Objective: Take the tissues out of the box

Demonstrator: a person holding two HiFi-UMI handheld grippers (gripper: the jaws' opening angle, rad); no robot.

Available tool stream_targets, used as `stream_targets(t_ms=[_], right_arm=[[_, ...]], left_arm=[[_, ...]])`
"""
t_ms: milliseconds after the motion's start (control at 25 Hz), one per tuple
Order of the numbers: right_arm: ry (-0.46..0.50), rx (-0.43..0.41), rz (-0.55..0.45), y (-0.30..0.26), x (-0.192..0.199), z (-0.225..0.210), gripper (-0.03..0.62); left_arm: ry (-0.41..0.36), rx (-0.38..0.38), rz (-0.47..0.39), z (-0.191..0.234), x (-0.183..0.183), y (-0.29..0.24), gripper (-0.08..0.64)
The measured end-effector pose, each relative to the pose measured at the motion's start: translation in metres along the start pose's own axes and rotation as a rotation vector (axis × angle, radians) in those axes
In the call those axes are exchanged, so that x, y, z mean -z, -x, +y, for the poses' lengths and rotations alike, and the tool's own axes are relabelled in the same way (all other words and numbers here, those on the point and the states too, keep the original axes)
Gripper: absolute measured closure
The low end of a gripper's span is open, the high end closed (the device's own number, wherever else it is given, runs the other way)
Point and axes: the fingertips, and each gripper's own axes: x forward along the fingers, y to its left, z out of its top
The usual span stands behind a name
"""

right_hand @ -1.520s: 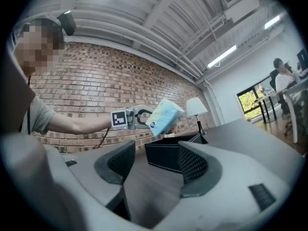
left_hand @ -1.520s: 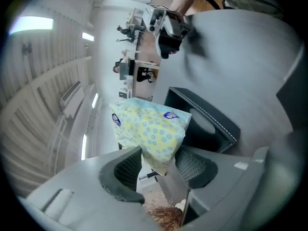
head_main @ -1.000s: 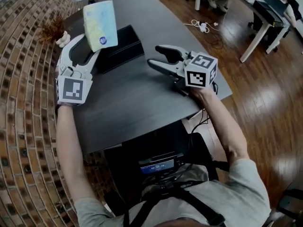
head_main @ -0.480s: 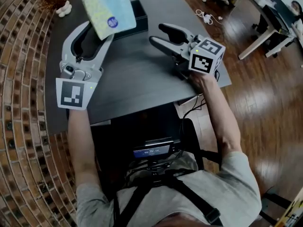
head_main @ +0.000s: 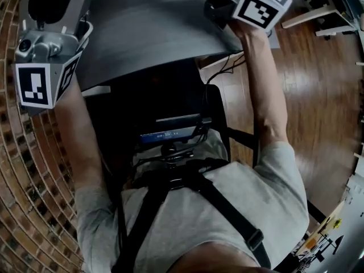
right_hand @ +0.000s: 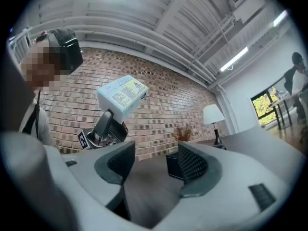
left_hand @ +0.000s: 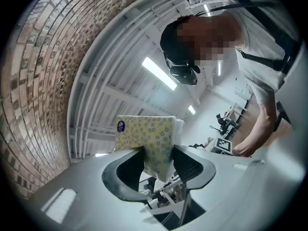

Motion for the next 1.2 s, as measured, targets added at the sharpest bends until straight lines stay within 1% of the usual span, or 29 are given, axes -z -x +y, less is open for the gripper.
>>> stream_targets(t_ms=[160,320,440,640,760,1000,1120,1200], right_arm=[[0.022,-0.044,-0.015,-0.002,-0.01,0.024,0.314],[0.083,-0.065,-0.053,-0.001,-0.034,0.046,0.314],[0.128,-0.073,-0.072,0.008,-0.047,0.064,0.314],[0.267,-0.101,-0.125,0.019,-0.081,0.095,0.314],[0.317,-0.103,-0.144,0.025,-0.095,0.104,0.314],[0.365,-0.09,-0.166,0.032,-0.111,0.112,0.314],[0.382,-0.105,-0.183,0.024,-0.128,0.121,0.314],[0.376,-0.103,-0.174,0.028,-0.123,0.117,0.314]], left_arm=[[0.012,-0.002,-0.04,-0.012,-0.018,0.006,0.36],[0.013,-0.004,-0.07,-0.019,-0.031,0.012,0.36],[0.033,-0.015,-0.069,-0.029,-0.038,0.017,0.361],[0.001,-0.012,-0.11,-0.032,-0.054,0.024,0.362],[-0.011,-0.008,-0.123,-0.031,-0.06,0.027,0.362],[-0.017,-0.012,-0.118,-0.035,-0.06,0.033,0.364],[-0.025,-0.012,-0.114,-0.032,-0.061,0.033,0.365],[-0.031,-0.012,-0.113,-0.032,-0.063,0.032,0.368]])
